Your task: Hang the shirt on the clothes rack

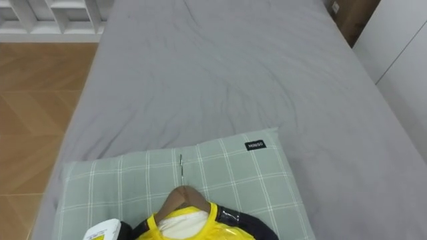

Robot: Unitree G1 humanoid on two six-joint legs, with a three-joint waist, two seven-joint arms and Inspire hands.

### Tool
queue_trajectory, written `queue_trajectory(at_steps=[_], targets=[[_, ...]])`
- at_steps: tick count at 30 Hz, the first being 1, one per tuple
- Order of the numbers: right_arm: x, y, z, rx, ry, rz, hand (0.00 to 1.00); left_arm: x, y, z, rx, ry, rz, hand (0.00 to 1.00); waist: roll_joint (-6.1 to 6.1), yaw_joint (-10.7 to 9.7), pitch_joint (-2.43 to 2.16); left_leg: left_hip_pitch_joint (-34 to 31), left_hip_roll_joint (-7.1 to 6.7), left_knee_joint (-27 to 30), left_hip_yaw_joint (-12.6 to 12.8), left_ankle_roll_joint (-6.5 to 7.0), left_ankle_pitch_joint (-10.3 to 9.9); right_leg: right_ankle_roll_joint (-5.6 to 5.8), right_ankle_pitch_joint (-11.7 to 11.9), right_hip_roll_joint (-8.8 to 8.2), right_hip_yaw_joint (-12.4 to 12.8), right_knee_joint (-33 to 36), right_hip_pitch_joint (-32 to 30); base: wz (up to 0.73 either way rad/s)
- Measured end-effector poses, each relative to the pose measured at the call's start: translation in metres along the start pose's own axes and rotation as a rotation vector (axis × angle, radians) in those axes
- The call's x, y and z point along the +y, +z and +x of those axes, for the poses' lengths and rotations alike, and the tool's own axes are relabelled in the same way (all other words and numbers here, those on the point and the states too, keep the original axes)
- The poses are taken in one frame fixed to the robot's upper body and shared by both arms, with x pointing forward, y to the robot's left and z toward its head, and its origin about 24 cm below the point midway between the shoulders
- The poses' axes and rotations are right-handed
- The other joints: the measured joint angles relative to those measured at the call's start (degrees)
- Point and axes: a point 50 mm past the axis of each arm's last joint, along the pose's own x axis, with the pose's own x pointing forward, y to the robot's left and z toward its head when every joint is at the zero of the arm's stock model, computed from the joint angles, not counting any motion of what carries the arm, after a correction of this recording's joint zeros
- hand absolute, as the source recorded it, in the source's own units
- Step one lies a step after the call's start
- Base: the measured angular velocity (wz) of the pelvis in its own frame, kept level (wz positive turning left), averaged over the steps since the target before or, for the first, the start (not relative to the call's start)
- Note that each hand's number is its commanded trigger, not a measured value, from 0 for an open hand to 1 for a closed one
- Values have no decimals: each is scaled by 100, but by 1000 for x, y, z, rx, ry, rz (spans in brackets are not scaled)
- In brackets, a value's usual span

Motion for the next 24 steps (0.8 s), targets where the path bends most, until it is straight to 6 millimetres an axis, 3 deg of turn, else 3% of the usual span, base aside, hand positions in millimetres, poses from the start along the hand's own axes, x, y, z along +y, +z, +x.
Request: queue_trajectory(at_steps=[9,11,24], targets=[[0,0,0,0,0,0,0,0,1,0,-2,-3,-1,92,-15,1,7,-2,0,0,1,0,0,0,0,1,1,-8,-1,0],[0,0,0,0,0,0,0,0,0,0,-2,-3,-1,100,-27,1,5,-2,0,0,1,0,0,0,0,1,1,-10,-1,0],[0,1,0,-4,1,1,0,-5,-2,-2,34,-43,-49,100,-37,17,1,-17,1,-1,42,0,0,9,8,15,31,-73,1,-1]])
